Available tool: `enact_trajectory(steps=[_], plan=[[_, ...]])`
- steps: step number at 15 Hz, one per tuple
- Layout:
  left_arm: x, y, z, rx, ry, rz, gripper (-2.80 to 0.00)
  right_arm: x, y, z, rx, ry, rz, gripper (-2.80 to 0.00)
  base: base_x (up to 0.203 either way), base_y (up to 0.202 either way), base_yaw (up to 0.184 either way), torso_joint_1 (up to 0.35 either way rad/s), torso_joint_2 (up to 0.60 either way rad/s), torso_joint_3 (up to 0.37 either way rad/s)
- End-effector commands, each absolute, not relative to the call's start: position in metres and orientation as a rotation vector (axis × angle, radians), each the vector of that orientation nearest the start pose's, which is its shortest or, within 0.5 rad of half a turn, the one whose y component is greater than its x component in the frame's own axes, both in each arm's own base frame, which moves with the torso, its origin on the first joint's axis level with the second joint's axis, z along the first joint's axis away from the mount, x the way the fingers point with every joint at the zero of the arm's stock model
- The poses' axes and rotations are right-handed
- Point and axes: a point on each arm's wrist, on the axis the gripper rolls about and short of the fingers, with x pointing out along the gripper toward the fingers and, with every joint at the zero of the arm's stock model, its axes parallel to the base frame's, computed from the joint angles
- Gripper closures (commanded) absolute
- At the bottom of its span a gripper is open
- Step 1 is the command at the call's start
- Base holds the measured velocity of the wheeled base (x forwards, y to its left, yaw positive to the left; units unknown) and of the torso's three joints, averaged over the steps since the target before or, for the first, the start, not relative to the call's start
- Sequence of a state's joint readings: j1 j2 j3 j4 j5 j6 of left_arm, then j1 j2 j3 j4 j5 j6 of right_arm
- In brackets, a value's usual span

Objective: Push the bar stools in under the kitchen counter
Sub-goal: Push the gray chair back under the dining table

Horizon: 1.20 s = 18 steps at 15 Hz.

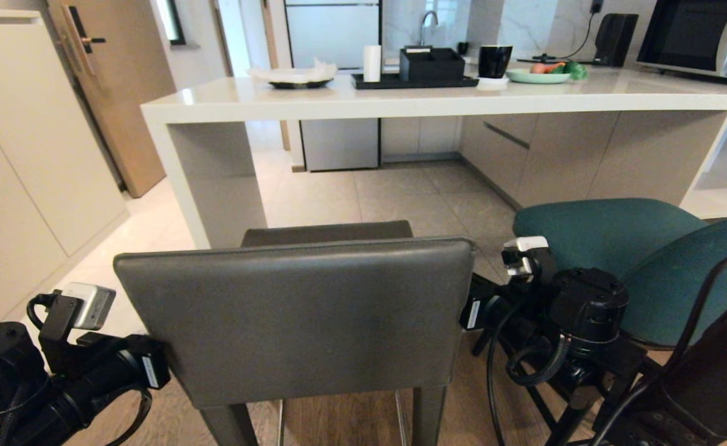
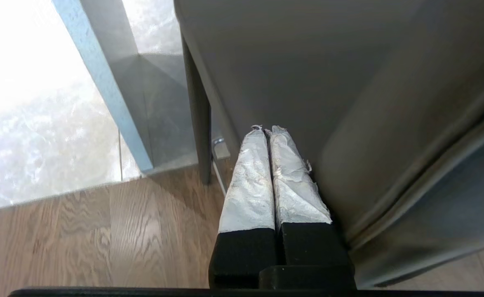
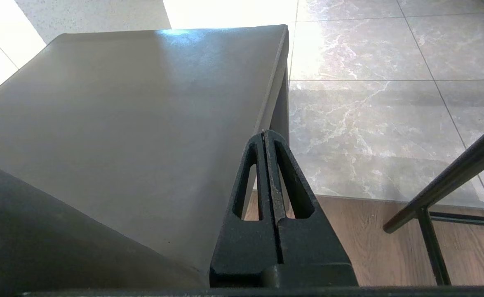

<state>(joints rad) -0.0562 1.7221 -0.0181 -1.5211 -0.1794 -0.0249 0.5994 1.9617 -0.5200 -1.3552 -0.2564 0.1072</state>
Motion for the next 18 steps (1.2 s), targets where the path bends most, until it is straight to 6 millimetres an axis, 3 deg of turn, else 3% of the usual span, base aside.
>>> enact_trajectory(steps=[1,4,12,18], plan=[[0.195,-0.007,0.095,-0.041,0.184,-0.192,0.0,0.262,0.171,0.105,0.073,0.094,0.336,0.0,0.0,0.0,0.0,0.0,0.0,0.0],[0.191,0.01,0.097,-0.051,0.17,-0.111,0.0,0.263,0.17,0.104,0.074,0.097,0.329,0.0,0.0,0.0,0.0,0.0,0.0,0.0],[0.202,-0.038,0.105,-0.047,0.129,-0.338,0.0,0.275,0.178,0.108,0.073,0.084,0.334,0.0,0.0,0.0,0.0,0.0,0.0,0.0],[0.205,-0.038,0.1,-0.047,0.15,-0.334,0.0,0.276,0.179,0.109,0.071,0.093,0.33,0.0,0.0,0.0,0.0,0.0,0.0,0.0]])
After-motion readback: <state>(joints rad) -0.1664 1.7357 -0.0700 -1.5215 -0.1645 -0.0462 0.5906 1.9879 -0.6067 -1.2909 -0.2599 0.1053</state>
